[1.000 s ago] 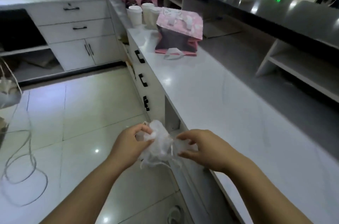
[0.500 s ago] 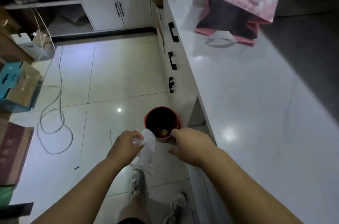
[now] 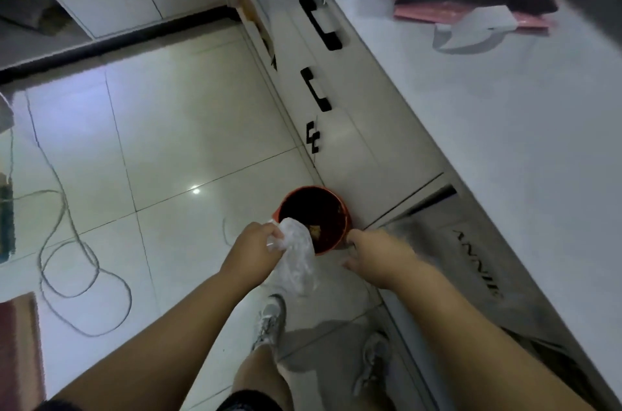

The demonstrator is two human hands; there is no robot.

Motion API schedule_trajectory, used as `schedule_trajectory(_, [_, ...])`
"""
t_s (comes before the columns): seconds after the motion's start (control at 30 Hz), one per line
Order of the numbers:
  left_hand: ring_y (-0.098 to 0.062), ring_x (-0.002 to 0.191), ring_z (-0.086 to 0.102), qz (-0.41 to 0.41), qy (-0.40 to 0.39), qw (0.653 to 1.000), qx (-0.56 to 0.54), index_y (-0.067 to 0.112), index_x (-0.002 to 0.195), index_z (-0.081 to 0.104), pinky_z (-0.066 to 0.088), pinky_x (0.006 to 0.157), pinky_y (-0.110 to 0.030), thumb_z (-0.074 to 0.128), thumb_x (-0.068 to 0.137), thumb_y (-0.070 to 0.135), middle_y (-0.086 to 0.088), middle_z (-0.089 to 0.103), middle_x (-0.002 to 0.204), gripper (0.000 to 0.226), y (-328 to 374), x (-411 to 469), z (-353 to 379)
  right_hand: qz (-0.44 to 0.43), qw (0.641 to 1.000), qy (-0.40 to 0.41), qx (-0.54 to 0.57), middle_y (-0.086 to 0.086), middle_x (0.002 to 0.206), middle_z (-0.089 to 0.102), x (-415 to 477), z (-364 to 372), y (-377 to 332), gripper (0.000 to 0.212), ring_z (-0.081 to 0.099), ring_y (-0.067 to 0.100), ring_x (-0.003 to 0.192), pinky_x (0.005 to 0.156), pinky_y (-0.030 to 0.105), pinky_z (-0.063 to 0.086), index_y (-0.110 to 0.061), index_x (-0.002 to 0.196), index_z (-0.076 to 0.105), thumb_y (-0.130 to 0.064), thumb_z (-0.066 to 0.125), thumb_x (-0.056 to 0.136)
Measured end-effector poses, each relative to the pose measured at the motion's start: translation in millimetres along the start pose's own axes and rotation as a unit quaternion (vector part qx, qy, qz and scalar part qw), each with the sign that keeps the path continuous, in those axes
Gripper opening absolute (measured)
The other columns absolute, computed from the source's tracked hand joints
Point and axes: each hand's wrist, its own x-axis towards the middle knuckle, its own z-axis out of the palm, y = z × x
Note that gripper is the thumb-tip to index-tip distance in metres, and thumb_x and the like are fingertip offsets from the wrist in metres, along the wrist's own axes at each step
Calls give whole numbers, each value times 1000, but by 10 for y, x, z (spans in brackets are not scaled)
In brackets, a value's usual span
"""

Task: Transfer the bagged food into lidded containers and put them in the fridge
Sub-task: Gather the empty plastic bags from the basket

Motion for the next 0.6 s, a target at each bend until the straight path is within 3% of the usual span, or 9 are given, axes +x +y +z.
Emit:
schedule_trajectory(0.07, [-18,94,55,22,-30,999,34,15,97,64,48,71,-28,59,87,20,-2,48,102,11,-119,251,-30,20,999,-8,40,8,112,58,223,103,-66,35,56,28,103,82,37,49,-14,114,50,-40,53,91])
schedule_trajectory(0.17, [-24,94,58,38,-63,993,88,19,100,63,50,80,-33,59,86,21,-5,50,105,15,-343,636,38,51,996,-27,74,8,112,57,497,301,-86,33,56,27,103,77,33,45,-13,113,50,-38,52,92])
schedule_trajectory(0.3, [-27,89,60,65,-86,985,138,20,110,63,51,80,-33,57,85,19,-9,53,111,26,-639,1204,366,92,989,-62,97,5,128,53,859,635,22,46,54,23,111,89,35,47,-18,130,45,-42,50,92])
schedule_trajectory(0.37, [-29,93,59,69,-94,983,145,19,115,61,50,82,-33,57,85,19,-11,52,115,30,-755,1484,596,101,989,-65,91,2,133,50,1073,788,114,46,52,22,115,91,33,46,-21,132,42,-44,48,92])
schedule_trajectory(0.5, [-36,108,53,95,-87,977,172,15,127,55,44,93,-36,54,88,19,-17,48,125,39,-949,2012,1110,97,992,-39,72,3,120,58,1574,1032,332,38,56,23,105,85,35,48,-18,120,49,-44,49,92])
schedule_trajectory(0.6, [-35,122,43,99,-74,977,176,20,129,51,37,103,-40,55,89,23,-11,38,138,40,-1083,2373,1452,94,993,-25,62,6,117,59,1953,1222,503,42,57,24,104,88,36,48,-15,121,49,-44,52,91])
